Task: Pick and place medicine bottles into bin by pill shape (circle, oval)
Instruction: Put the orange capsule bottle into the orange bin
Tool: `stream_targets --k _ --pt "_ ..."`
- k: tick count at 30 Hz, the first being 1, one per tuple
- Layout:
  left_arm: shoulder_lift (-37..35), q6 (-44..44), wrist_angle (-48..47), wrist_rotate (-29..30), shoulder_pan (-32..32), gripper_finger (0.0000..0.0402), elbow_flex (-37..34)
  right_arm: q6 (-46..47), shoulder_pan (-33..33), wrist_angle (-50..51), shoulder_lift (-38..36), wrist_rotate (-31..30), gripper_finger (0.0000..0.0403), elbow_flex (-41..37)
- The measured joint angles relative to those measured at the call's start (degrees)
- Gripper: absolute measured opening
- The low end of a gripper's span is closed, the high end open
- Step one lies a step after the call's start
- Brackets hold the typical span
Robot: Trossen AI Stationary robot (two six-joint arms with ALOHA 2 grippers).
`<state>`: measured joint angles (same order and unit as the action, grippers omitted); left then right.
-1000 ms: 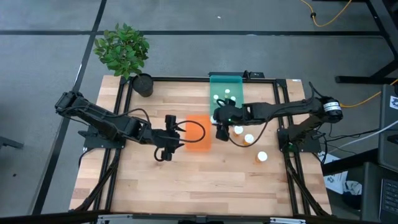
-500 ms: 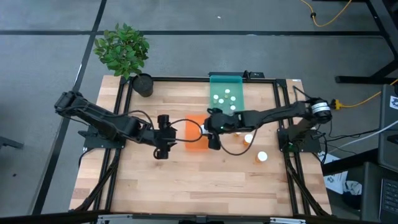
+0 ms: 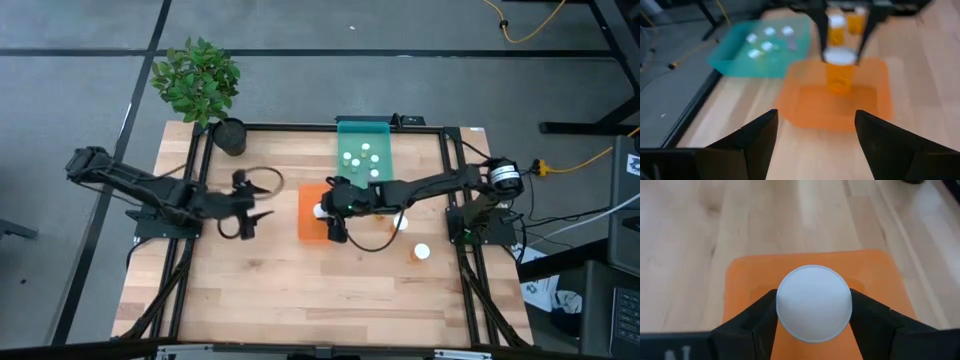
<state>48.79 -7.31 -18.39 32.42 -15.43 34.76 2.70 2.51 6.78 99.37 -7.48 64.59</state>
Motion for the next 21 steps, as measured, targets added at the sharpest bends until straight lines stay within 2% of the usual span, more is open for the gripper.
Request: stream_targets --k 4,11,15,21 --pt "-9.24 0.01 5.11 0.18 2.78 0.0257 -7.12 0.02 -1.73 -1.88 1.81 3.08 0.0212 0.06" --pt "-21.79 -1.51 6.83 0.01 5.42 0.0257 -14.50 0.34 -5.44 -3.17 4.40 3.16 0.0212 0.03" --pt "-26.06 0.02 10.86 -0.04 6.11 0.0257 -18.59 1.64 -7.36 -3.60 4.44 3.32 0.0212 0.03" --pt "-28.29 4.37 23.35 -0.24 7.46 0.0257 -26.53 1.76 -8.92 -3.58 5.93 4.65 0.0212 0.03"
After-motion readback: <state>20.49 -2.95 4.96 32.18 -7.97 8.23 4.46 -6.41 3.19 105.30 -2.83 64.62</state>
